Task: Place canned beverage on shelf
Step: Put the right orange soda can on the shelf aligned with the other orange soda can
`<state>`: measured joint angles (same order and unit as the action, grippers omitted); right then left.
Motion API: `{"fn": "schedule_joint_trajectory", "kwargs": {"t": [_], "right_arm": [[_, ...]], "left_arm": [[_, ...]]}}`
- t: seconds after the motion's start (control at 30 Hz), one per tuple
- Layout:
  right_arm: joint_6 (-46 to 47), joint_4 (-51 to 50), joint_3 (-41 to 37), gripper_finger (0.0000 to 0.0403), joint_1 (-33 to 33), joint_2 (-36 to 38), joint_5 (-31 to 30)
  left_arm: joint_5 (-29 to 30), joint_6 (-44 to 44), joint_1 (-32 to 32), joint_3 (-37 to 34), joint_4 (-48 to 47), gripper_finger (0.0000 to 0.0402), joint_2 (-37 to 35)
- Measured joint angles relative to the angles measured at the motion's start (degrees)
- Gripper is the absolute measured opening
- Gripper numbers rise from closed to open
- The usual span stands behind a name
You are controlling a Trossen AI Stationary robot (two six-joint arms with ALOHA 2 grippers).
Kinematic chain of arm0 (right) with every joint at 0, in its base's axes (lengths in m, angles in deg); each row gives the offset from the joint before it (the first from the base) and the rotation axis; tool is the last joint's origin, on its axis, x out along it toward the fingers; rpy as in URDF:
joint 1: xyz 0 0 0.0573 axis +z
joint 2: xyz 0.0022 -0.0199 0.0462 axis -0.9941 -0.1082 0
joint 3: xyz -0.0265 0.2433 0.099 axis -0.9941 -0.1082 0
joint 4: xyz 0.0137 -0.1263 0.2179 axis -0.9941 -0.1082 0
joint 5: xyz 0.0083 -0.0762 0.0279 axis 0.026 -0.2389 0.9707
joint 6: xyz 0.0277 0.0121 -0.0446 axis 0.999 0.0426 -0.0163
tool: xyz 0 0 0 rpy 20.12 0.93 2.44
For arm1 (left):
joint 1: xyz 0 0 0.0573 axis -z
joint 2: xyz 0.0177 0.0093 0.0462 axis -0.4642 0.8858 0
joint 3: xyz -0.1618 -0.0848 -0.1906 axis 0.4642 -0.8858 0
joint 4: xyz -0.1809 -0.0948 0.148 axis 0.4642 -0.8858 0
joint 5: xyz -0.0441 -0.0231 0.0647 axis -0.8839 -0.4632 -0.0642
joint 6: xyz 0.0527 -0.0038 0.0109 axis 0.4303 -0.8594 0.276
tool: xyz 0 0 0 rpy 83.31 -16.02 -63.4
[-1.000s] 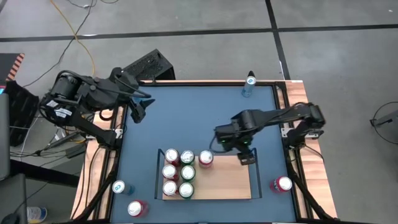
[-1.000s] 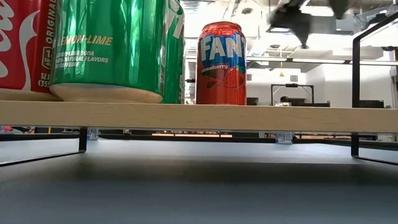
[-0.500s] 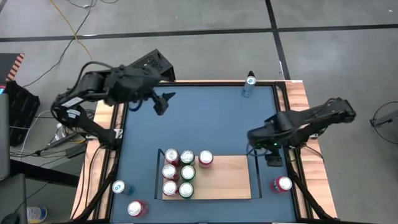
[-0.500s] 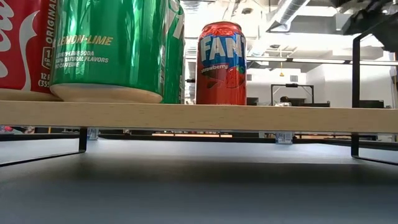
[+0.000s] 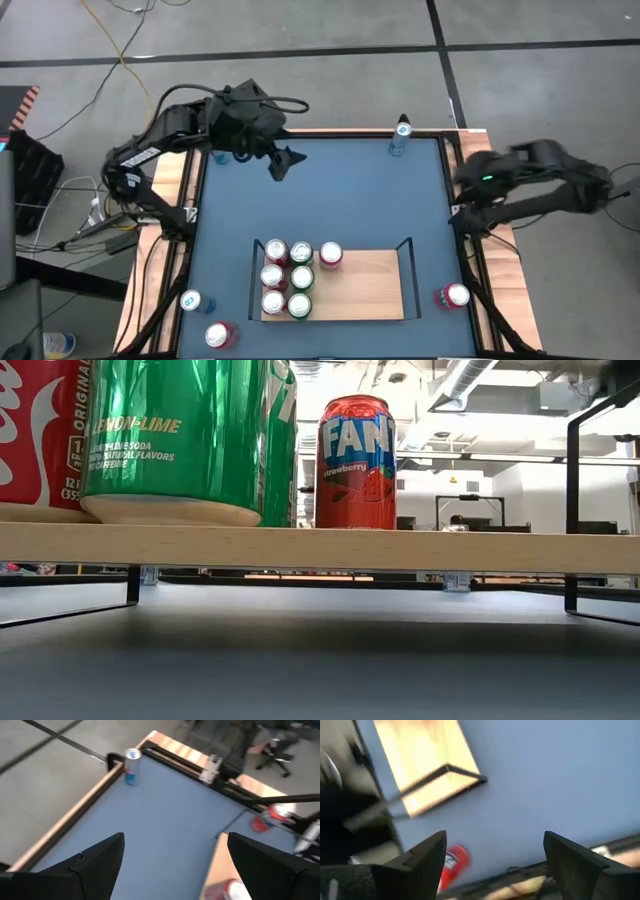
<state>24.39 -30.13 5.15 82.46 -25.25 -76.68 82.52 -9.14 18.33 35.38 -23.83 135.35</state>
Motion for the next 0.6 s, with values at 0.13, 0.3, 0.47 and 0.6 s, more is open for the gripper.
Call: {"fn": "schedule_joint_trajectory", "kwargs": {"t": [0.13, 0.3, 0.47, 0.6], "right_arm": [[16.88, 0.14, -0.48, 0.0314, -2.11, 6.9, -0.2], [30.27, -0.07, -4.11, 0.0314, -0.36, 10.85, -0.07], [37.0, -0.2, -11.02, 0.0314, 3.61, 8.37, 3.52], [44.16, -0.03, -13.79, 0.0314, 9.37, 4.1, 4.24]], "left_arm": [[-3.85, -2.76, 0.7, 0.0, -0.77, 0.0339, -1.54], [-4.89, -4.77, 3.15, 0.01, -3.61, 0.0339, -5.17], [-4.35, -8.87, 7.01, 0.02, -6.93, 0.0339, -8.41], [0.1, -11.33, 11.76, 0.02, -7.85, 0.0339, -10.58]]}}
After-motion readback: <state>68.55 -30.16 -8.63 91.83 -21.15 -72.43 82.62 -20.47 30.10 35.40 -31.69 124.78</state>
